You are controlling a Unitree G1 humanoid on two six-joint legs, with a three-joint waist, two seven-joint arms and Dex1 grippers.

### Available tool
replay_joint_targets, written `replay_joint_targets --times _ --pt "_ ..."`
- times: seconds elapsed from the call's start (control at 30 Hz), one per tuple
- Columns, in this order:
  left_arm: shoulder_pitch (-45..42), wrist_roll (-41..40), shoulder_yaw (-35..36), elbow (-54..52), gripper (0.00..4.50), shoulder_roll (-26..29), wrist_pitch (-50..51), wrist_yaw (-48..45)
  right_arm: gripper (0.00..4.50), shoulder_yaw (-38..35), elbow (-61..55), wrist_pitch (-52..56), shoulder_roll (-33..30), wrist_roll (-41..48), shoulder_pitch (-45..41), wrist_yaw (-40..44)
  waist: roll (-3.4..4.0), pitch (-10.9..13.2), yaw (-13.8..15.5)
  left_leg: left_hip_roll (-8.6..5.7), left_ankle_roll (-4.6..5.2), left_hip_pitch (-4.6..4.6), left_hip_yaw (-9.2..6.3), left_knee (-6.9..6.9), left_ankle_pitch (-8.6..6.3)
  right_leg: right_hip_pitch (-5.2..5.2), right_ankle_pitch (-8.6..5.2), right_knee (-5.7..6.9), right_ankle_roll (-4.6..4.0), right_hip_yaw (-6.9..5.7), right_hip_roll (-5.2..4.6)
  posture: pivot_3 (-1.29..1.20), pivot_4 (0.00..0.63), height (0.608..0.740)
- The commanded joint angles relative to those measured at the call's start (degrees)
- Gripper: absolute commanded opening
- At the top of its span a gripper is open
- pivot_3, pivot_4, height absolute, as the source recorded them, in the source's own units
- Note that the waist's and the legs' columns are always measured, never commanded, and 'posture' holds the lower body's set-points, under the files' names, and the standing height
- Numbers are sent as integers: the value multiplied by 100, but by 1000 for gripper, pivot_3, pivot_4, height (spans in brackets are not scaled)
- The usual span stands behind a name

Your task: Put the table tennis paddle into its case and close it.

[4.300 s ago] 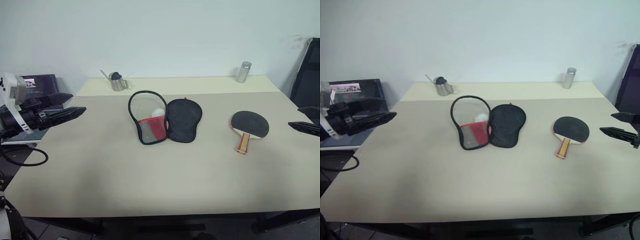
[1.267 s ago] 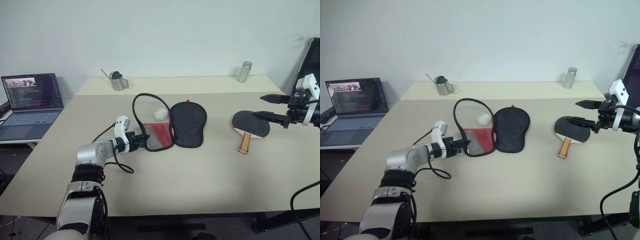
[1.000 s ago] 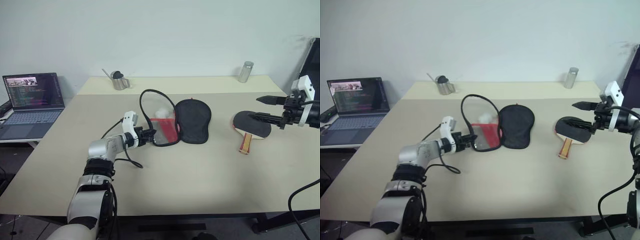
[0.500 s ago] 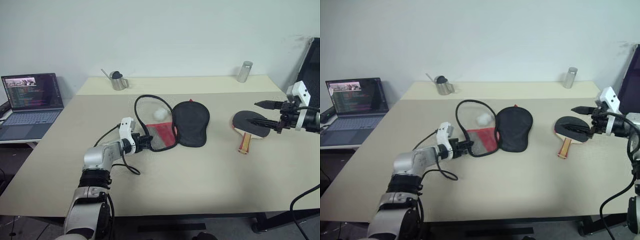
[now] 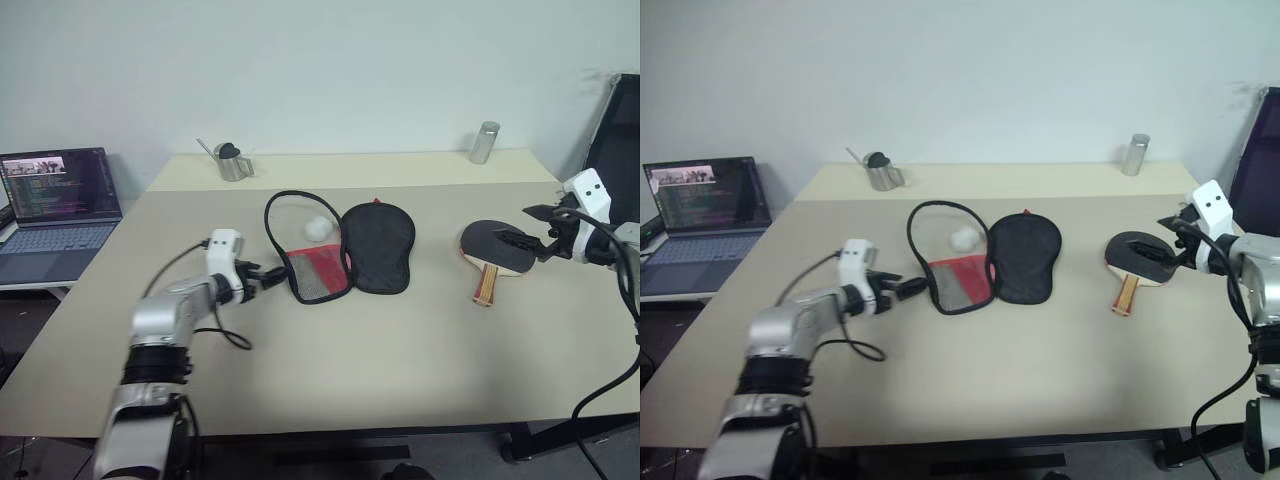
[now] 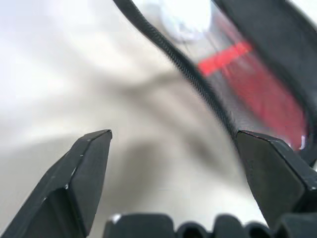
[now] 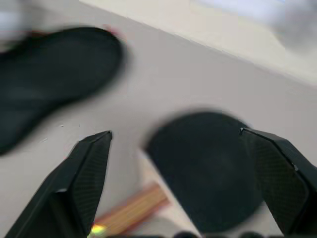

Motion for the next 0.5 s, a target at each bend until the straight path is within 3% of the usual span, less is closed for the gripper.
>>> replay_joint_targets --times 0.03,0.17,0.3,0.5 --pt "364 -702 509 -774 4436 468 -131 -1019 4500 -432 -842 1258 508 -37 -122 -1288 0 0 18 0 0 -3 -2 1 0 -4 0 0 -1 -1 0 0 150 740" --pt "738 -1125 558 -1382 4436 736 -199 -1690 4500 -674 -1399 2063 1349 -144 -139 -2445 0 0 62 -2 0 -11 -5 3 0 -5 1 -3 -2 -3 -2 0 150 740" --pt "386 -927 230 -1237 4436 352 -356 -1332 4500 -828 -1300 2341 2123 -568 -231 -3759 -2 -2 185 -6 2 -7 -11 7 0 2 2 -4 -1 -9 -2 0 150 740" --pt "436 -971 26 -1444 4436 -12 -313 -1086 4500 -942 -1457 2326 2523 -795 -276 -4599 -2 -2 156 -7 6 -14 -3 3 -1 -7 4 -4 -1 -3 -1 0 150 740"
